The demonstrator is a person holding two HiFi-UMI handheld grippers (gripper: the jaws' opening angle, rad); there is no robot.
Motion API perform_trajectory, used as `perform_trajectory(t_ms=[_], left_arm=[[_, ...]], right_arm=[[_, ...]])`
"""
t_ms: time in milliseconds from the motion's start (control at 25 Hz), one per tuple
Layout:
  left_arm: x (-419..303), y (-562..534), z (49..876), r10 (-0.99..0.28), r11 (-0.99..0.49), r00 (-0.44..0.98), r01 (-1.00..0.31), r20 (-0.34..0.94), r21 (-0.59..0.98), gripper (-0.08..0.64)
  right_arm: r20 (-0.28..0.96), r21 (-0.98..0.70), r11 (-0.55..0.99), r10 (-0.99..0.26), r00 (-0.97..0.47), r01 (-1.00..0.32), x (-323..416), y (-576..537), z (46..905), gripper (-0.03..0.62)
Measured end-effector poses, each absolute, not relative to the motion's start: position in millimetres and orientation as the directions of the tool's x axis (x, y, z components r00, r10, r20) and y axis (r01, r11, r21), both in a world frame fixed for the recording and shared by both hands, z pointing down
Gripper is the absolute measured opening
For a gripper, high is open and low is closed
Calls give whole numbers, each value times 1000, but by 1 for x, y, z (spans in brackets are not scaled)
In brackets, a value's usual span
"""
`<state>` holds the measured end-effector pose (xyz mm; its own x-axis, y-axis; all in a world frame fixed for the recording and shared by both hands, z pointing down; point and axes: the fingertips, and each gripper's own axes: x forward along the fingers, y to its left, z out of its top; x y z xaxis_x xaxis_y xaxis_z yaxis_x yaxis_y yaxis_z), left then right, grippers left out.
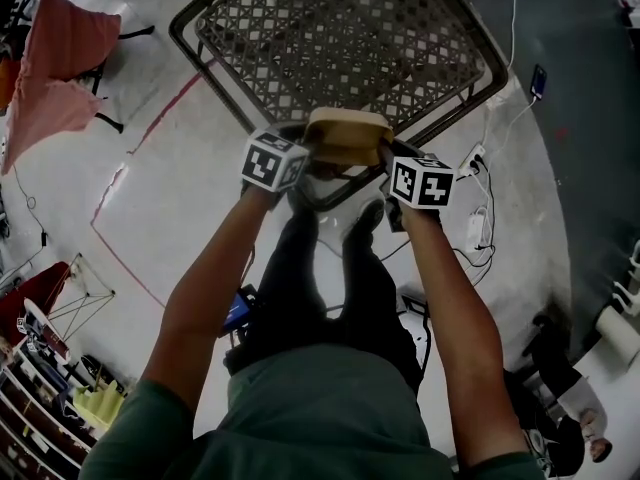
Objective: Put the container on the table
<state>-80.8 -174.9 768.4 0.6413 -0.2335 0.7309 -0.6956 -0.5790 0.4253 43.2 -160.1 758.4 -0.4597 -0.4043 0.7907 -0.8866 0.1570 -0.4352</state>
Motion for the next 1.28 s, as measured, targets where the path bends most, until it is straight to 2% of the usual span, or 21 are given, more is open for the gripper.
perform_trajectory(t_ms=[1280], left_arm=[[-72,-170,772,-197,-588,650,-678,734,442,130]], right_arm=[[782,-475,157,-377,-497,-866,52,-165,761,46]])
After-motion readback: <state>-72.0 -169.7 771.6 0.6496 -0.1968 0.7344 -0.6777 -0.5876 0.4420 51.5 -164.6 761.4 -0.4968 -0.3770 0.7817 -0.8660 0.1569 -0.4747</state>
